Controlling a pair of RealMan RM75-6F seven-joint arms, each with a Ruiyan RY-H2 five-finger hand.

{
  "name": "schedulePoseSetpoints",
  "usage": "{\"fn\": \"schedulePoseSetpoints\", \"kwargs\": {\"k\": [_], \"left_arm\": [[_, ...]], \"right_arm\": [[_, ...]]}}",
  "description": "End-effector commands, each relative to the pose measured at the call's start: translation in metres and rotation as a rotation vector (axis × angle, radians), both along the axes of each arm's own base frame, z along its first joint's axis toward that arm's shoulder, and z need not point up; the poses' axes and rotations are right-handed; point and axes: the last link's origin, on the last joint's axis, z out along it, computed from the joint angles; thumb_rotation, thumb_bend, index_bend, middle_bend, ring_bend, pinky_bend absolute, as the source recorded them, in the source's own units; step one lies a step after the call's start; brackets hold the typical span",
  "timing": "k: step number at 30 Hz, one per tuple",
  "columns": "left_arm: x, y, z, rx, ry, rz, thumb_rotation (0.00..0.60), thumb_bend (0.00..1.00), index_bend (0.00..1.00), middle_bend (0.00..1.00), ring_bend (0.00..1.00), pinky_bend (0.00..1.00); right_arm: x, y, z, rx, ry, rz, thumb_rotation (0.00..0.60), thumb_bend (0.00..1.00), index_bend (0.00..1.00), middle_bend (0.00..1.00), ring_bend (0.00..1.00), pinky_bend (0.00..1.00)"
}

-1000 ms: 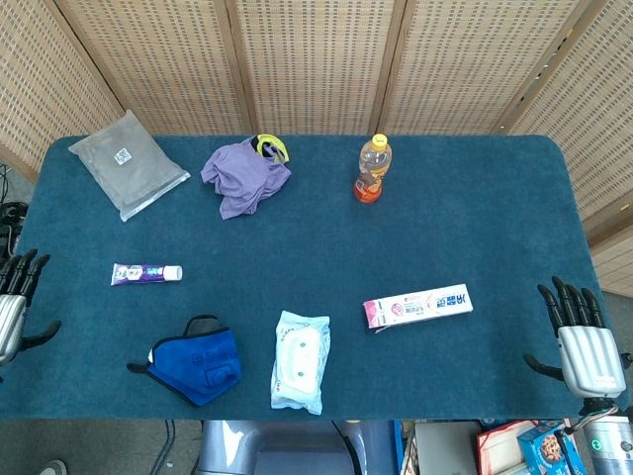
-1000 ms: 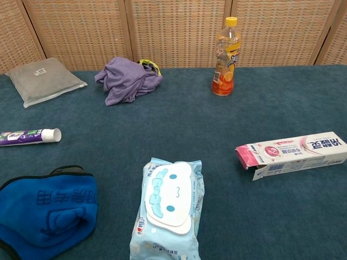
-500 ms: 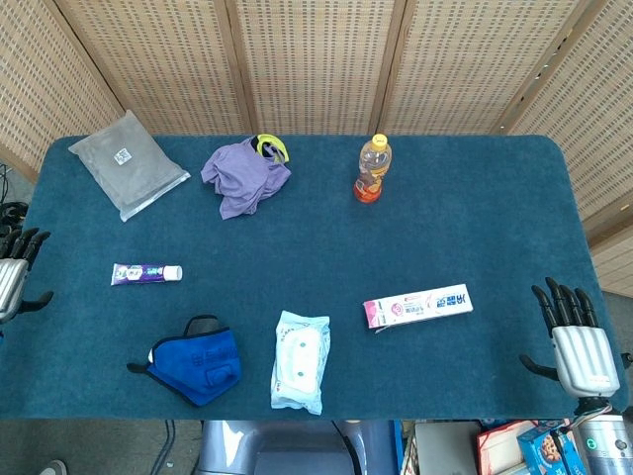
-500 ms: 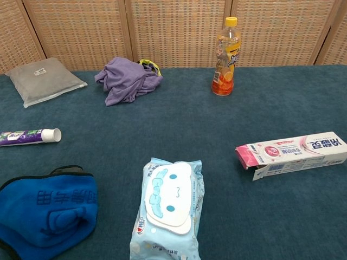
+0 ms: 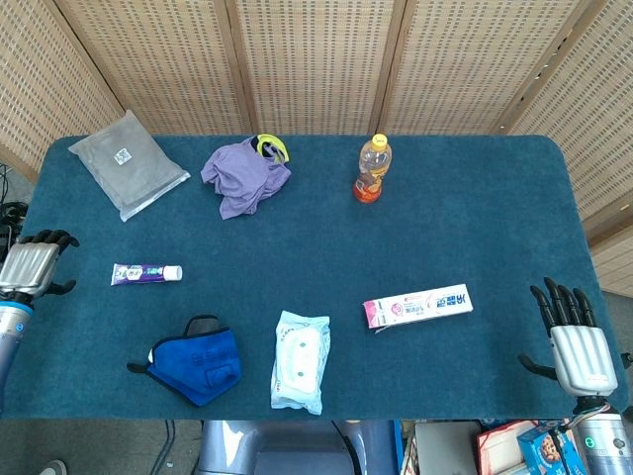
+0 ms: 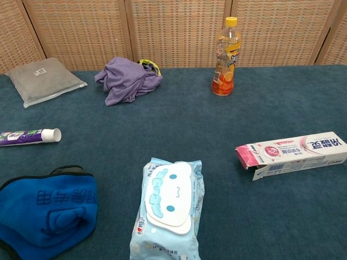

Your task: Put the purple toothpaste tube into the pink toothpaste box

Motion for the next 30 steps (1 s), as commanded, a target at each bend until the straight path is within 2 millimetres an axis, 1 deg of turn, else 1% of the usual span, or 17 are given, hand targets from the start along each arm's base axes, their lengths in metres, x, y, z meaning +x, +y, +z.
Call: {"fn": "schedulePoseSetpoints", "kwargs": {"k": [1, 8, 17, 24, 30], "left_arm": [[0.001, 0.007, -0.006, -0.017, 0.012, 0.014, 0.600, 0.26, 0.31, 0.24, 0.17, 0.24], [0.006, 0.018, -0.021, -0.052, 0.006, 0.044, 0.600, 0.26, 0.31, 0.24, 0.17, 0.24], [0.021, 0.031, -0.045, -0.101, 0.033, 0.033, 0.600, 0.26, 0.31, 0.24, 0.17, 0.24], [0.031, 0.035, -0.062, -0.142, 0.053, 0.026, 0.600, 0.26, 0.31, 0.24, 0.17, 0.24], [0.034, 0.036, -0.071, -0.161, 0.067, 0.036, 0.600, 0.26, 0.31, 0.24, 0.18, 0.24]], "right_arm": [[0.000, 0.000, 0.000, 0.001, -0.002, -0.001, 0.600, 0.15, 0.00, 0.00, 0.00, 0.00], [-0.001, 0.000, 0.001, -0.003, -0.009, -0.002, 0.600, 0.15, 0.00, 0.00, 0.00, 0.00], [-0.001, 0.000, 0.000, 0.002, -0.012, 0.000, 0.600, 0.15, 0.00, 0.00, 0.00, 0.00], [-0.002, -0.001, 0.000, 0.005, -0.011, -0.004, 0.600, 0.15, 0.00, 0.00, 0.00, 0.00], [-0.002, -0.001, 0.000, 0.004, -0.012, -0.005, 0.600, 0.15, 0.00, 0.00, 0.00, 0.00]]}}
